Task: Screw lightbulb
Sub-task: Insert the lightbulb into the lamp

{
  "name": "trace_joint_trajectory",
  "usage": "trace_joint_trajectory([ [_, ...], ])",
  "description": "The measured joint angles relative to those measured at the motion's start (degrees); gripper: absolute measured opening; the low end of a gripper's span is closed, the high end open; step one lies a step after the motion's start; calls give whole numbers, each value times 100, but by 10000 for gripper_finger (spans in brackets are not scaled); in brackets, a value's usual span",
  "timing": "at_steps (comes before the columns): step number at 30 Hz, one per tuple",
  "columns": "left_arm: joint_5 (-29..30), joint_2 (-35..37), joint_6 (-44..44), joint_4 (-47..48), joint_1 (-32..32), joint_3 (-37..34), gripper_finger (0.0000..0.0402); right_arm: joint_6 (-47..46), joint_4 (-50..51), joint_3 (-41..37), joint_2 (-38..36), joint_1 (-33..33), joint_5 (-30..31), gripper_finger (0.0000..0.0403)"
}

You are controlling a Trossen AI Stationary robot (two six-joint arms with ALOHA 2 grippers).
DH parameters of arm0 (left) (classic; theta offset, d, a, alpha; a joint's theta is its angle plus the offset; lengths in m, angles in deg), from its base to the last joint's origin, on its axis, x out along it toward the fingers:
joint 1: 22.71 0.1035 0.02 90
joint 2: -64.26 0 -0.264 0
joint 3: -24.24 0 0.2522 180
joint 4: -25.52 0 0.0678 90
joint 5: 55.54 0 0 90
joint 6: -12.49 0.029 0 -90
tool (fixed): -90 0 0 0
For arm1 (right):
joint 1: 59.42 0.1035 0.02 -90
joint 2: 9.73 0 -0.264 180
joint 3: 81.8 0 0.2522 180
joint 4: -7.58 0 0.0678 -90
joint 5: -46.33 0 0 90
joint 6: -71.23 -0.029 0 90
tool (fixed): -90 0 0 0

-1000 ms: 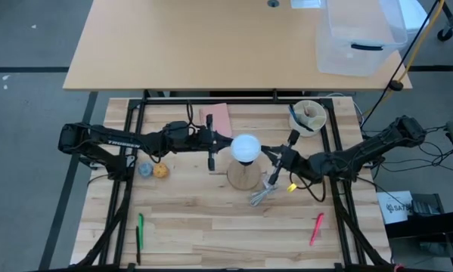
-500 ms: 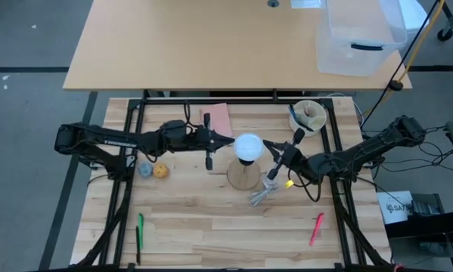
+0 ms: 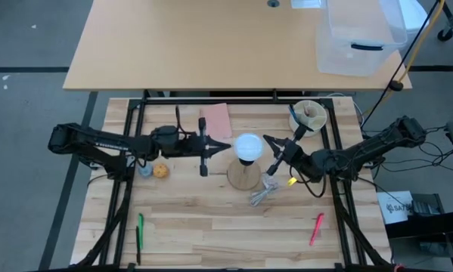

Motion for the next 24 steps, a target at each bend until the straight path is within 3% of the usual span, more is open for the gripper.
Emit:
trace_joint_trajectory([
  [10, -67, -17, 133, -131, -217, 0, 0, 117, -165, 0, 0, -110, -445, 0],
  [24, -254, -262, 22, -521, -202, 0, 0, 107, -158, 0, 0, -108, -448, 0],
])
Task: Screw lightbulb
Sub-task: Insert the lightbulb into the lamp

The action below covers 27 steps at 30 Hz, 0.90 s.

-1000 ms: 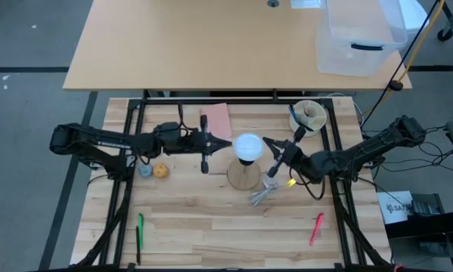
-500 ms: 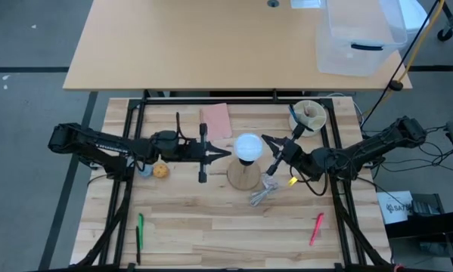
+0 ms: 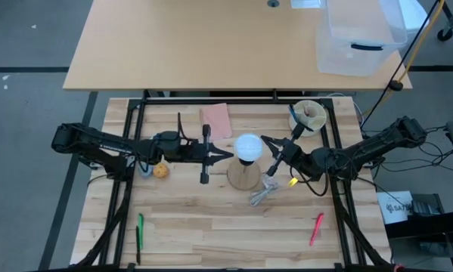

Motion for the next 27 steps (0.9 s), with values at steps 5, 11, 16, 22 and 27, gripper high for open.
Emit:
trace_joint_trajectory([
  [5, -83, -14, -108, -17, 68, 0, 0, 0, 0, 0, 0, 0, 0, 0],
  [11, -85, -38, -196, -17, 190, 0, 0, 0, 0, 0, 0, 0, 0, 0],
  [16, -129, -83, -215, -2, 205, 0, 0, -2, 2, 0, 0, 0, 0, 0],
  [22, -135, -111, -228, -21, 274, 0, 0, -19, 32, 0, 0, 16, 18, 0],
  [27, -154, -111, -229, -17, 305, 0, 0, -38, 74, 0, 0, 55, 53, 0],
])
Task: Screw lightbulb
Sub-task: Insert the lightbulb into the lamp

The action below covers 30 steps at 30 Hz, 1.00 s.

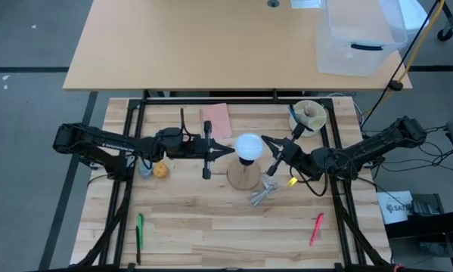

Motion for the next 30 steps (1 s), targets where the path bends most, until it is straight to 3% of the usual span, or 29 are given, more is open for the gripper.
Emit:
trace_joint_trajectory([
  [30, 130, 5, -227, 144, 290, 0, 0, 99, 91, 0, -5, 622, 236, 0],
])
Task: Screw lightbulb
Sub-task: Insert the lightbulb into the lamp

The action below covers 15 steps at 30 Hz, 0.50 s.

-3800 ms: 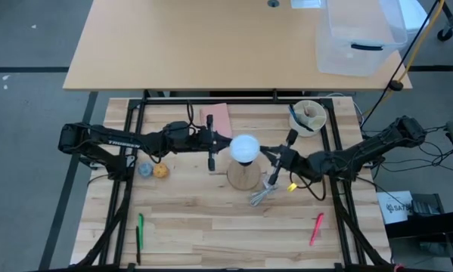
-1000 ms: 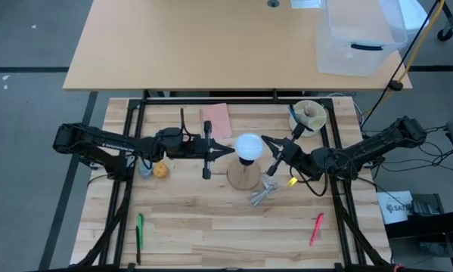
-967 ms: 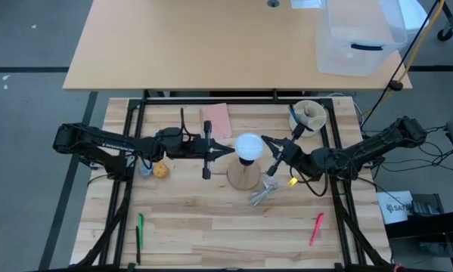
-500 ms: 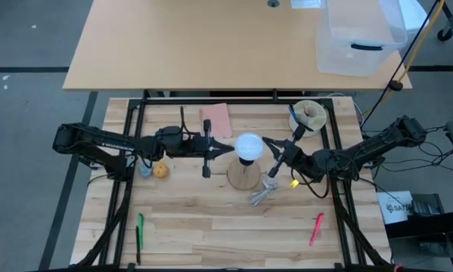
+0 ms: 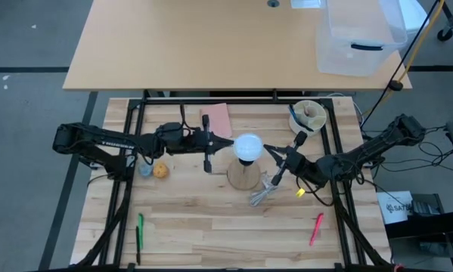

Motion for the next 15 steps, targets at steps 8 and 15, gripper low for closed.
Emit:
trace_joint_trajectory([
  [8, 45, -19, -148, 70, 142, 0, 0, 124, 76, -4, 25, 245, -69, 0],
  [15, 63, -8, -161, 52, 209, 0, 0, 129, 123, -4, 19, 450, 102, 0],
])
